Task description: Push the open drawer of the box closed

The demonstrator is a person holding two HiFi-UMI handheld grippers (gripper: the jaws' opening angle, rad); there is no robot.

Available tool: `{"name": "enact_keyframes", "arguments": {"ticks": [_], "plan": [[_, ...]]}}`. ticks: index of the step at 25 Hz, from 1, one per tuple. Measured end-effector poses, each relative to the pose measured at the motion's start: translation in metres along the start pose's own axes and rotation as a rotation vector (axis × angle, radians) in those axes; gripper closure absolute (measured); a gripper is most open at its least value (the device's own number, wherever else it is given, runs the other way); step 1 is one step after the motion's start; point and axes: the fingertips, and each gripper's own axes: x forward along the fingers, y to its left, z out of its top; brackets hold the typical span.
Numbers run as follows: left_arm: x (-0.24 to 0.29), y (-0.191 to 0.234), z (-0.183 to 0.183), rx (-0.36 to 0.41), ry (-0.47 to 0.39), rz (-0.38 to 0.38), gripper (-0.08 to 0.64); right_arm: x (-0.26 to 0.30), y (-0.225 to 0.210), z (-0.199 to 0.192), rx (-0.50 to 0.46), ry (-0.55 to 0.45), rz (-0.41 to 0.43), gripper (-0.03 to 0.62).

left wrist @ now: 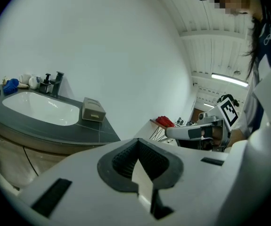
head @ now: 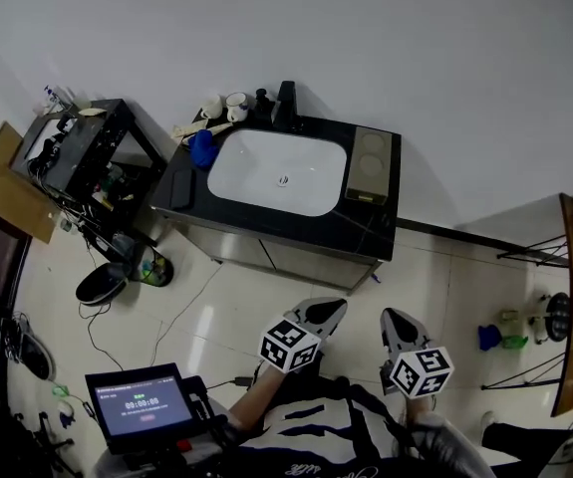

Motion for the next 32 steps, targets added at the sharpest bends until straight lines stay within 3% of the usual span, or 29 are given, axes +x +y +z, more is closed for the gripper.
{"name": "enact_keyframes", "arguments": {"ticks": [7, 18, 22, 27, 32], "plan": [[0.003, -0.091, -0.042, -0.015, -0.008, 0.013, 0.558, -0.082, -0.011, -0.037, -0.007, -0.007, 0.041, 0.594], [-0.036, -0.185, -0.098, 0.028, 0.021, 0.078, 0.558, -0.155, 0.016, -0.081, -0.02, -0.021, 0.154, 0.594], [-0.045, -0.188, -0.094, 0.016, -0.016, 0.098, 0.558, -0.161, 0.023, -0.081, -0.021, -0.038, 0.172, 0.594], [-0.044, -0.187, -0.1, 0.053, 0.014, 0.101, 0.558, -0.164, 0.015, -0.087, -0.008, -0.05, 0.149, 0.594], [-0.051, -0.188, -0.086, 0.032, -0.034, 0.079, 0.558, -0.169, 0.023, -0.08, -0.005, -0.08, 0.125, 0.594]]}}
